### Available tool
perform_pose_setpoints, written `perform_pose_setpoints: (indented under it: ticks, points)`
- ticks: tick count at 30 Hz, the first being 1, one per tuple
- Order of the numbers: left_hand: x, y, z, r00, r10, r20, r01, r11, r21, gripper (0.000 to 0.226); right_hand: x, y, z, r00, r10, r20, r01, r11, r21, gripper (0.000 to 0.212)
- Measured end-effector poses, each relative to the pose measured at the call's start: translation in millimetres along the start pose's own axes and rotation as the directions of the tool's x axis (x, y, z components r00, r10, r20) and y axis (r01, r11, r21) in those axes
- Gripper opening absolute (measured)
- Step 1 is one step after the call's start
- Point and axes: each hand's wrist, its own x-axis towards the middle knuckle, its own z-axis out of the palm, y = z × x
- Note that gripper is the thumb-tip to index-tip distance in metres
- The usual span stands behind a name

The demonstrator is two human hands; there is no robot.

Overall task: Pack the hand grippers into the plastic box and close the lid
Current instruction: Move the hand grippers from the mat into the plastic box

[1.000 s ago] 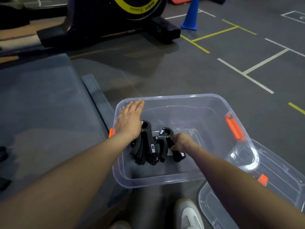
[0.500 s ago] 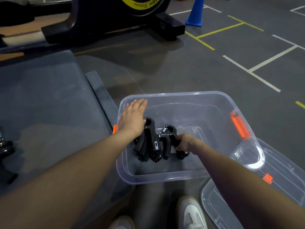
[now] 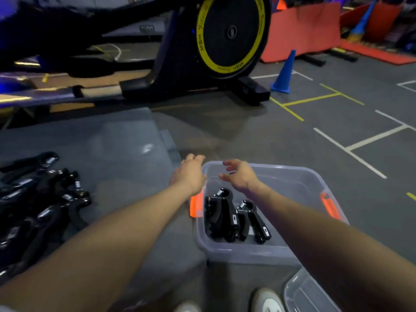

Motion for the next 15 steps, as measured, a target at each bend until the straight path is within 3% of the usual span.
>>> perform_pose_setpoints:
  ticks: [6, 15]
  points:
    - [-69.2, -78.2, -49.9, 0.975, -0.200, -0.100, 0.196, 0.979, -0.047, 0.049, -30.5, -80.2, 56.2, 0.985, -0.133, 0.113, 0.138, 0.990, -0.037, 0.053]
    - [-191.8, -208.6, -72.9, 0.870, -0.472, -0.141, 0.472, 0.881, -0.039, 0.040, -79.1, -110.3, 189.0, 0.906, -0.105, 0.410, 0.177, 0.974, -0.140, 0.044]
